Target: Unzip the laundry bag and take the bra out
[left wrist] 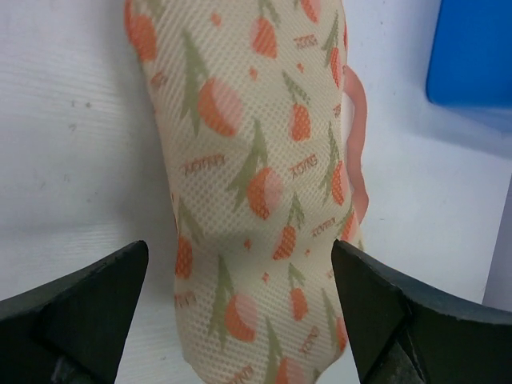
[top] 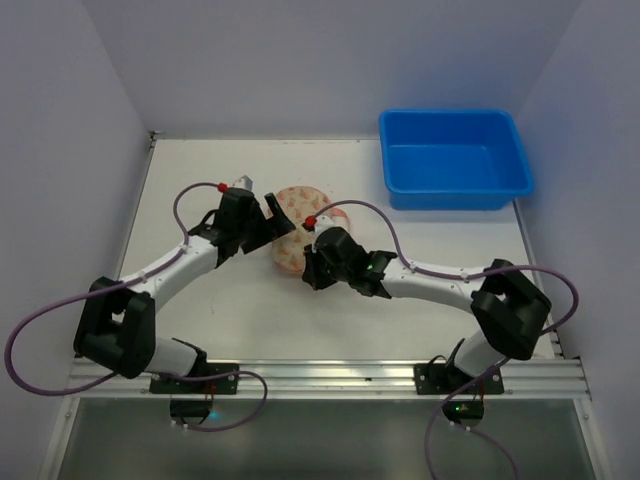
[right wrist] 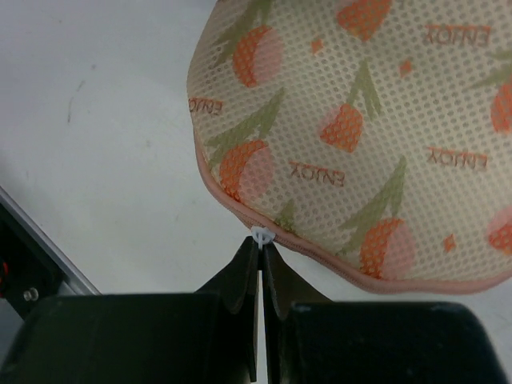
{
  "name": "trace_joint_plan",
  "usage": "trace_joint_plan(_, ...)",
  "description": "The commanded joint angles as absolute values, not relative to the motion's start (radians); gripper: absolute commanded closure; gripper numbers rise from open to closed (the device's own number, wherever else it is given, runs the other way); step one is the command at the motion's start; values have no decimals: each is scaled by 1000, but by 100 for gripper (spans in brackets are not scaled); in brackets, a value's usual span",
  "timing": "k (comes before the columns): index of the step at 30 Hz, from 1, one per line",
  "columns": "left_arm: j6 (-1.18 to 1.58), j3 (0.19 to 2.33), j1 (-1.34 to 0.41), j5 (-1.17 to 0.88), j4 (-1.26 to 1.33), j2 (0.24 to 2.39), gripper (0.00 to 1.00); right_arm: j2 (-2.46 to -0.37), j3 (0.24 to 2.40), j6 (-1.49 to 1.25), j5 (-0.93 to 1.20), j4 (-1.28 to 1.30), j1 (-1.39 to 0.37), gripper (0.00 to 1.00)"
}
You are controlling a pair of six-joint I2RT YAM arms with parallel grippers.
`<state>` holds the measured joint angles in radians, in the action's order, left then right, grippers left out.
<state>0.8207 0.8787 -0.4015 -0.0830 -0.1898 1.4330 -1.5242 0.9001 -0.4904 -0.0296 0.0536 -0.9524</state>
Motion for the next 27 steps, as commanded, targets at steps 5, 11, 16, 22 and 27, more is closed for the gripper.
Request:
trace_joint_plan(5,1012,631,-394,-6,-219,1175,0,-1670,1060,-575,-6,-52,-960,100)
trace_joint_plan(11,1120,483,-399,-98,-65,1078,2,-1716,1095,-575,38,-60,-974,100)
trace_joint_plan(16,1150,437,-429,-147,132,1137,11,-1736,1103,-566,57,-66,-979,100)
trace_joint_plan(22,1180,433,-437,-127,212,1170,39,-1727,1088,-565,60,-58,-980,100)
trace_joint_plan(27,1161,440,-436,-115,178,1183,89,-1672,1032,-543,22,-28,-977,100)
